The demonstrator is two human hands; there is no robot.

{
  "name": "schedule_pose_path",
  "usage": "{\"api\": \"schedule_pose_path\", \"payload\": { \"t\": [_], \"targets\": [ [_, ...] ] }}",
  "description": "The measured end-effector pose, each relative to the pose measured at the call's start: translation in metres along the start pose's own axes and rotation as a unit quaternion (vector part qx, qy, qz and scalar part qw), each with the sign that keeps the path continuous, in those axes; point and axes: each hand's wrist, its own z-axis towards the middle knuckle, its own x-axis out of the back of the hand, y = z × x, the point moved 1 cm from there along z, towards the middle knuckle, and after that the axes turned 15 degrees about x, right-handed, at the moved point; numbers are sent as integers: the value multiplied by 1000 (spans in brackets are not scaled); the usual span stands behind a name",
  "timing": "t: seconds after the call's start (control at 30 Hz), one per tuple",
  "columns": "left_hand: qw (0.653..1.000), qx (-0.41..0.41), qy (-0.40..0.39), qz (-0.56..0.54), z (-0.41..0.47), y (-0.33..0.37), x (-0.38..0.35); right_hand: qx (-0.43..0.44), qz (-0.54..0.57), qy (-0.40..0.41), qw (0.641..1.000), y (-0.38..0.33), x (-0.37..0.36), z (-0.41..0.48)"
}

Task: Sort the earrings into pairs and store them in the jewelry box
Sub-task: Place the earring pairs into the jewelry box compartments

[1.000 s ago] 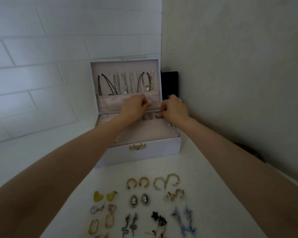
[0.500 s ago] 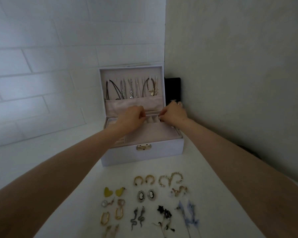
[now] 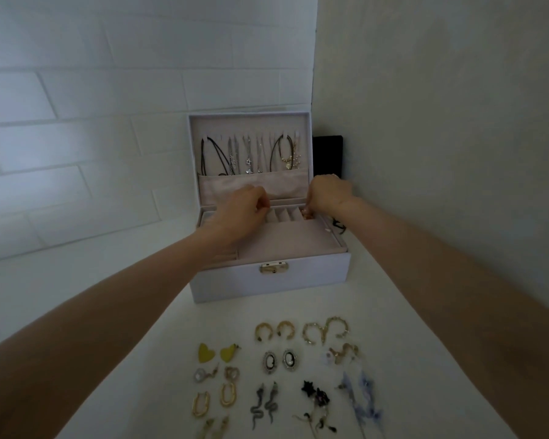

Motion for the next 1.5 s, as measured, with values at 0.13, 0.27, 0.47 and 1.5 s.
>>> {"api": "schedule_pose_path", "payload": {
  "t": [0.13,0.27,0.47,1.5],
  "targets": [
    [1000,0,8,-3,0,1,-1,23,-39,13,999,-3,-2,0],
    [1000,-2,10,-3,0,1,-2,34,-40,30,998,-5,-4,-1],
    [1000,-12,7,1,4,3,-6,65,-70,54,994,-4,-4,-6],
    [894,196,-84,-394,30,47,-18,42,580,131,803,9,10,-19]
  ]
}}
